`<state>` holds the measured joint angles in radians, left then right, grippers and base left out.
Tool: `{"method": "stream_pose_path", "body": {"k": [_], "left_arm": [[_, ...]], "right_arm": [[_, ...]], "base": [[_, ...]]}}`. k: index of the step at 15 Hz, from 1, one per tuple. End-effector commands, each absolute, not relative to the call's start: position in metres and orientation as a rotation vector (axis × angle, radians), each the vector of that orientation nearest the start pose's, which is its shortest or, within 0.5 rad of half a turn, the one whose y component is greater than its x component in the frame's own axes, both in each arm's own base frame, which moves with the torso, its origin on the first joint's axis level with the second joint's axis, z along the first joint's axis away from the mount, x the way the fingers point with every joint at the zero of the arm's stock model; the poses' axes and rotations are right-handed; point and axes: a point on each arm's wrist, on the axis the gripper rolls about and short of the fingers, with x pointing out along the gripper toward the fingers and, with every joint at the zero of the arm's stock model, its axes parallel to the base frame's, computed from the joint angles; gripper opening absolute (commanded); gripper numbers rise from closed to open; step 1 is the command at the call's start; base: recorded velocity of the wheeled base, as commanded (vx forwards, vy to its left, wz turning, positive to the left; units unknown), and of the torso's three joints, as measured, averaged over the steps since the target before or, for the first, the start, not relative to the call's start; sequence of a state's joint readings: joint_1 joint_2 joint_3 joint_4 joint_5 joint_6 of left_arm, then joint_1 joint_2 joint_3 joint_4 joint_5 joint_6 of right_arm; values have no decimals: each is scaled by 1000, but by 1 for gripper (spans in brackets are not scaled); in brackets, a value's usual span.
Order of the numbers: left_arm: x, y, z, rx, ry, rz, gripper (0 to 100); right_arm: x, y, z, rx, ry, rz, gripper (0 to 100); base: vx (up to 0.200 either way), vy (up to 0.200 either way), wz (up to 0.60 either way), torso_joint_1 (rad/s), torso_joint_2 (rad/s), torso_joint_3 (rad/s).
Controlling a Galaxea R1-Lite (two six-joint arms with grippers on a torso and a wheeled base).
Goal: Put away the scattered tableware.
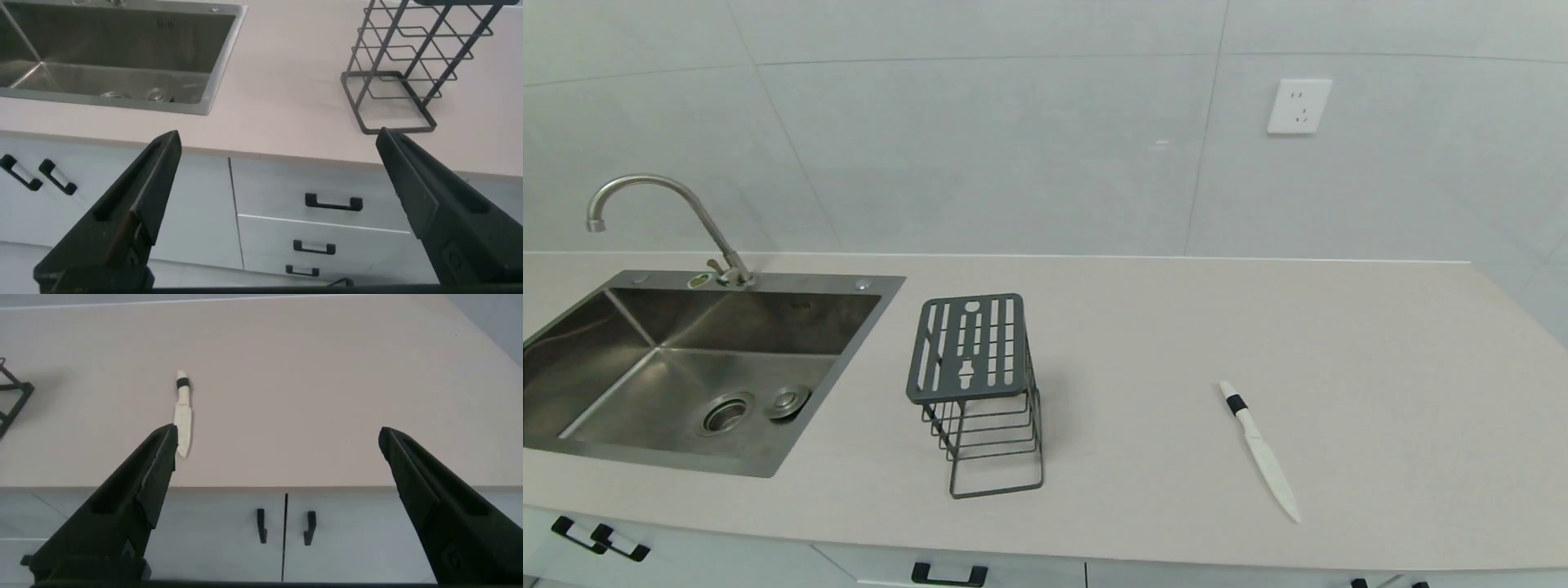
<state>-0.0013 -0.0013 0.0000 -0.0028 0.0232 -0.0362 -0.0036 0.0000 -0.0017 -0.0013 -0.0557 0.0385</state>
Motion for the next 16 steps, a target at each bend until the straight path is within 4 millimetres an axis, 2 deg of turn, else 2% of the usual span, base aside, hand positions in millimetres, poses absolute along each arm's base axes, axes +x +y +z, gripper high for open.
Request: {"method": "stream_pose_path", "body": {"k": [1,7,11,16], "left_arm": [[-23,1,76,-35,-3,21,100],[-23,1,76,-35,-3,21,100],[-23,1,76,-34,-3,21,100],[-23,1,76,-32,-2,21,100]], "right_arm": [[-23,-1,76,38,-4,-60,100],[-23,-1,76,38,-4,-60,100],[-23,-1,76,38,-4,-60,100],[-23,-1,76,38,-4,-61,100]], "base": [[0,0,0,0,0,0],[0,0,0,0,0,0],[200,0,0,4,0,4],[0,0,0,0,0,0]]}}
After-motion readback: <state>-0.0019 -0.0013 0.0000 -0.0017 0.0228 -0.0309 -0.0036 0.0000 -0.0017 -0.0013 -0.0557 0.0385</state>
